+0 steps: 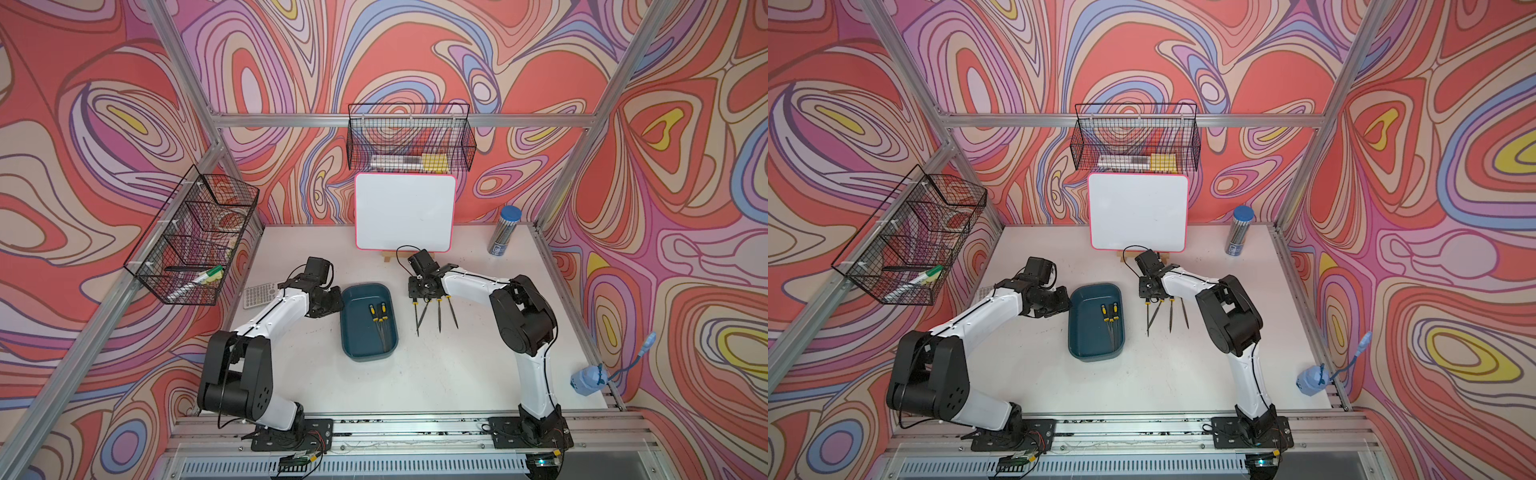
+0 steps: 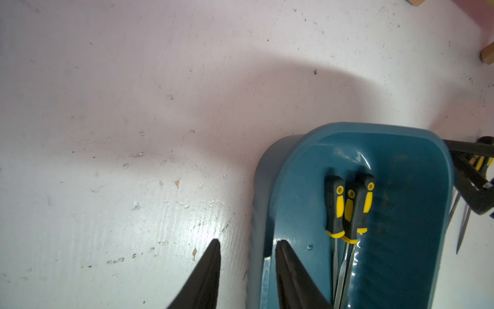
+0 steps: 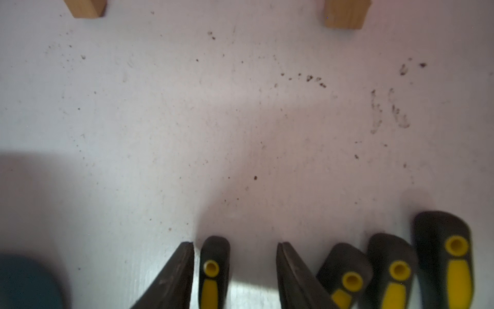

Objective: Take the file tool out of the storage box
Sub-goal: Adjust the file tool at the center of the board.

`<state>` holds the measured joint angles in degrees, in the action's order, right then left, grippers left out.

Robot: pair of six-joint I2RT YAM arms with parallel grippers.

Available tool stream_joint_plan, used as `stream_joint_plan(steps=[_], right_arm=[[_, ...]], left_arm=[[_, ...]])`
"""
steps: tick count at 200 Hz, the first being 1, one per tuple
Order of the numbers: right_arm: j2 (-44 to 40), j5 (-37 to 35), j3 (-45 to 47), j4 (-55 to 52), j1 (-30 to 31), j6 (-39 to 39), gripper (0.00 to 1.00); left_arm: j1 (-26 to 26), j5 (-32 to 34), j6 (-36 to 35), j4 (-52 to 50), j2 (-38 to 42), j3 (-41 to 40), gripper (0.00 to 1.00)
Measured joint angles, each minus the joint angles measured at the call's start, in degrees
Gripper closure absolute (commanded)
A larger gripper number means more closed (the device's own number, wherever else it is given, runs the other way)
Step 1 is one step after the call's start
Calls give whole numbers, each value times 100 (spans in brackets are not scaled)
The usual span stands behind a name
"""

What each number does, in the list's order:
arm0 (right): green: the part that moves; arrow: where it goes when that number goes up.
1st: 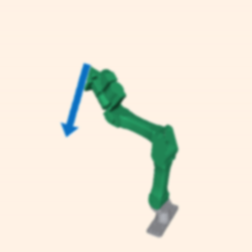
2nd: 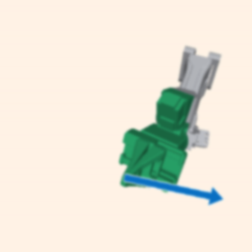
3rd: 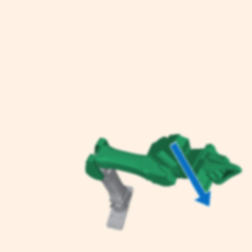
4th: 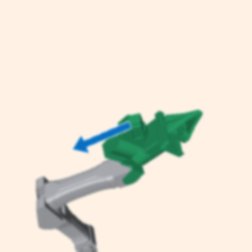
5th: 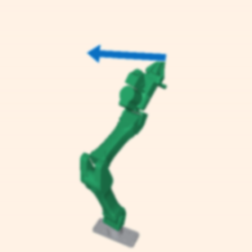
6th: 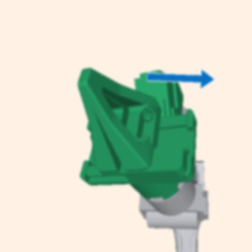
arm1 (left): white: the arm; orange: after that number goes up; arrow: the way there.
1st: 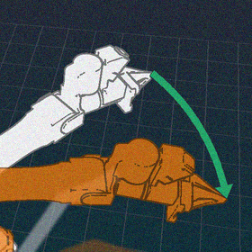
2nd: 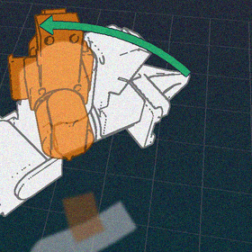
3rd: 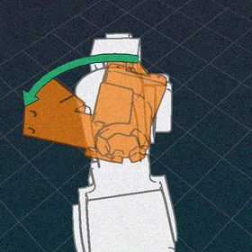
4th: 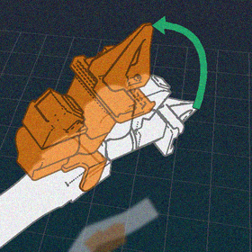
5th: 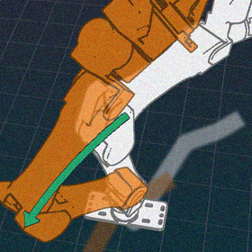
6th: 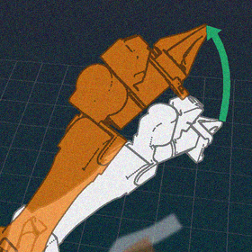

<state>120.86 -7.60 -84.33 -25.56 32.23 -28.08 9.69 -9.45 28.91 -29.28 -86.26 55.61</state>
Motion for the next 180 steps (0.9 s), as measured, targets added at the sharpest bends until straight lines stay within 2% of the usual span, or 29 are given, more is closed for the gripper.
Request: stream_joint_plan(steps=[90,180], right_arm=[[-282,-647,57,-260,-2,144,54],[-282,-765,109,-472,-2,-57,57]], left_arm=[[0,0,0,0,0,0,61],[0,0,-22,0,-2,0,61]])
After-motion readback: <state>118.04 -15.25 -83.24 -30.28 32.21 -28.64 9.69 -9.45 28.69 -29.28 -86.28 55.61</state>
